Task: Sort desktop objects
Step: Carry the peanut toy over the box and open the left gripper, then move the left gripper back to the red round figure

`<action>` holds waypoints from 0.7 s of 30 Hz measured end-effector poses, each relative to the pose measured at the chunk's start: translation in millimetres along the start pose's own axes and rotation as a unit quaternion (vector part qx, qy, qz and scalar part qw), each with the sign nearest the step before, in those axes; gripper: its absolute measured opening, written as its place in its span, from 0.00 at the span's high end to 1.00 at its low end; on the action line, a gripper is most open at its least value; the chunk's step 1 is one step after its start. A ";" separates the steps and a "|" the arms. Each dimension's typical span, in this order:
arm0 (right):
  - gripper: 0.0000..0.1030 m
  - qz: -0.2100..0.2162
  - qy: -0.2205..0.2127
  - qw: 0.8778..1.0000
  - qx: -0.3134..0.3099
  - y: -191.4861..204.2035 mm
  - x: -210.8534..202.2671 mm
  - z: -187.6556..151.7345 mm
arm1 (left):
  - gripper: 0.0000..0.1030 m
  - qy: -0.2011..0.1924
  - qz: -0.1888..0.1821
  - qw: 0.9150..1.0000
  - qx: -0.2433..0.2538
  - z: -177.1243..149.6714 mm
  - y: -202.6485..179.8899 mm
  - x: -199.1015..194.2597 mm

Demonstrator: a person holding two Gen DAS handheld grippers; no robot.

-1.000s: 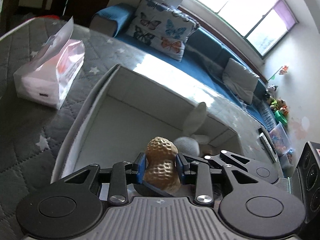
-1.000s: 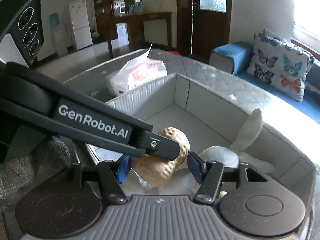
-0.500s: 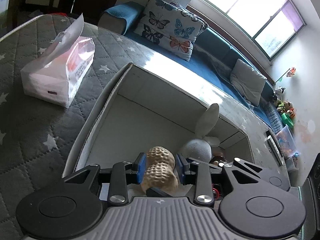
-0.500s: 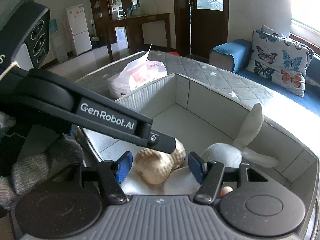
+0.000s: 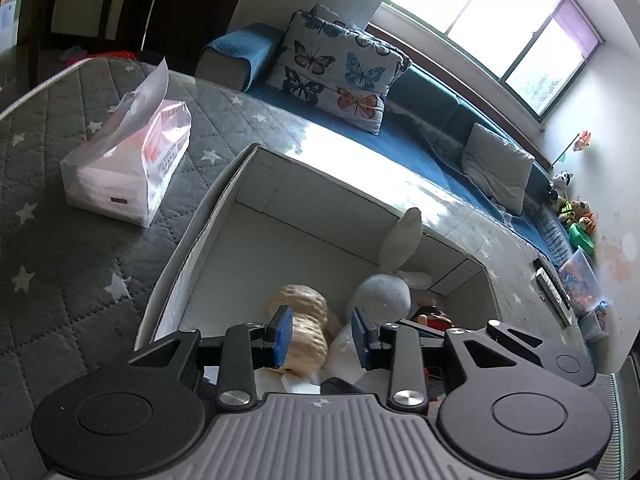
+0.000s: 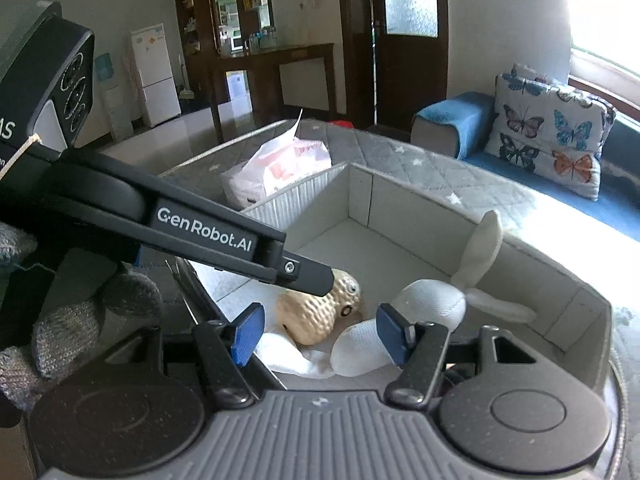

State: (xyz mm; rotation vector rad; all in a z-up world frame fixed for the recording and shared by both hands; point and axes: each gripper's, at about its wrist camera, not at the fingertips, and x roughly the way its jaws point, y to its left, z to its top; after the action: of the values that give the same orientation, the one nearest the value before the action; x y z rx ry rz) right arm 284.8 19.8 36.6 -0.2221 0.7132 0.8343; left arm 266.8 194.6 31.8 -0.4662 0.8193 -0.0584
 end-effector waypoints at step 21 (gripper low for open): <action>0.32 -0.036 -0.041 0.998 -0.009 19.4 -82.8 -51.7 | 0.66 -0.020 -0.013 0.999 0.040 -56.7 -47.9 -43.8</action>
State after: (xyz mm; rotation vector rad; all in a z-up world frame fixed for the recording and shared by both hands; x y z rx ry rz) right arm 207.2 -40.1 54.0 -0.2278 0.6180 0.7770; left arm 202.3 140.1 49.0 -0.4026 0.7684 -0.1054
